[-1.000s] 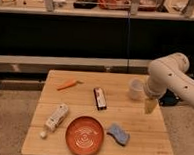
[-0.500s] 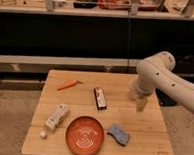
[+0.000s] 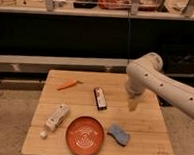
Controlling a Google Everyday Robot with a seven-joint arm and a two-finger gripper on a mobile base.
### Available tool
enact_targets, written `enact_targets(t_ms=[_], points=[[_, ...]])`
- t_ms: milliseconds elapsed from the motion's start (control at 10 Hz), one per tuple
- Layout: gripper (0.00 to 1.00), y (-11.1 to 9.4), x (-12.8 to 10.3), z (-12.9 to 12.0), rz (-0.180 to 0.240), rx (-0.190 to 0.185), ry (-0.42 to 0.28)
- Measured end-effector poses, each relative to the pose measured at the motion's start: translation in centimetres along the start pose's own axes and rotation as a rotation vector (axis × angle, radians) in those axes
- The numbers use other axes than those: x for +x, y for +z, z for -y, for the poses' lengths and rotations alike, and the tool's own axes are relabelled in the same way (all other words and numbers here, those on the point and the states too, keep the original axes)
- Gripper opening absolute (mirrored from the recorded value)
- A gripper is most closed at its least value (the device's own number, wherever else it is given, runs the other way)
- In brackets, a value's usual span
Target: Push the eraser across the table
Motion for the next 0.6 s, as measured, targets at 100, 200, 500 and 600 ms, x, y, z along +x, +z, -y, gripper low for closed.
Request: enact_targets(t_ms=[100, 200, 500, 600], points=[[0.8, 0.3, -0.1, 0.1, 0.002, -0.001, -0.004], [0.8, 0.8, -0.8, 0.3, 0.009, -0.003, -0.014], [0.8, 1.8, -2.4, 0.9, 0.02, -0.002, -0.035], [0.8, 2.0, -2.6, 0.9, 0.022, -0.002, -0.039]])
